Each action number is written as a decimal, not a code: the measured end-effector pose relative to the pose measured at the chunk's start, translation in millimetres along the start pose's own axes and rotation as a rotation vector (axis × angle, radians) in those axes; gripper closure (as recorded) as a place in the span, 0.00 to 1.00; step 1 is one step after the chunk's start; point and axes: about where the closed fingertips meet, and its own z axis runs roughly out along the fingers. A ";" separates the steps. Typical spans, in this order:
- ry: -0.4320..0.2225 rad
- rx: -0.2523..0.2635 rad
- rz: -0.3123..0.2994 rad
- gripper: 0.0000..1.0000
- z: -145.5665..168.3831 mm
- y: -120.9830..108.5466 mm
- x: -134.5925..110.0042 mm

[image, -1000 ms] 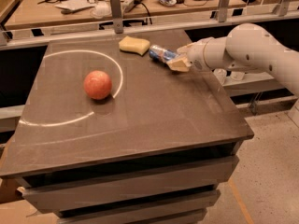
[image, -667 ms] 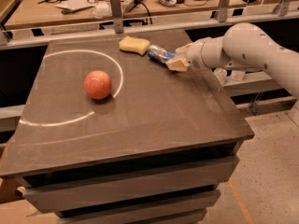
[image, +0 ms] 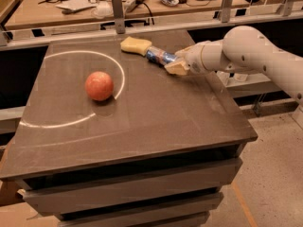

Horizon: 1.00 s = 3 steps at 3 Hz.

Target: Move redbull can near sponge

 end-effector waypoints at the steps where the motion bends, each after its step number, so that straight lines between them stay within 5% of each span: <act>1: -0.007 -0.001 0.009 0.00 -2.1 4.8 1.2; 3: -0.032 -0.011 0.031 0.00 -5.3 9.8 1.5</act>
Offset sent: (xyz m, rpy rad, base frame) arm -0.0120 -0.0023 -0.0004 0.0271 -0.0010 -0.0056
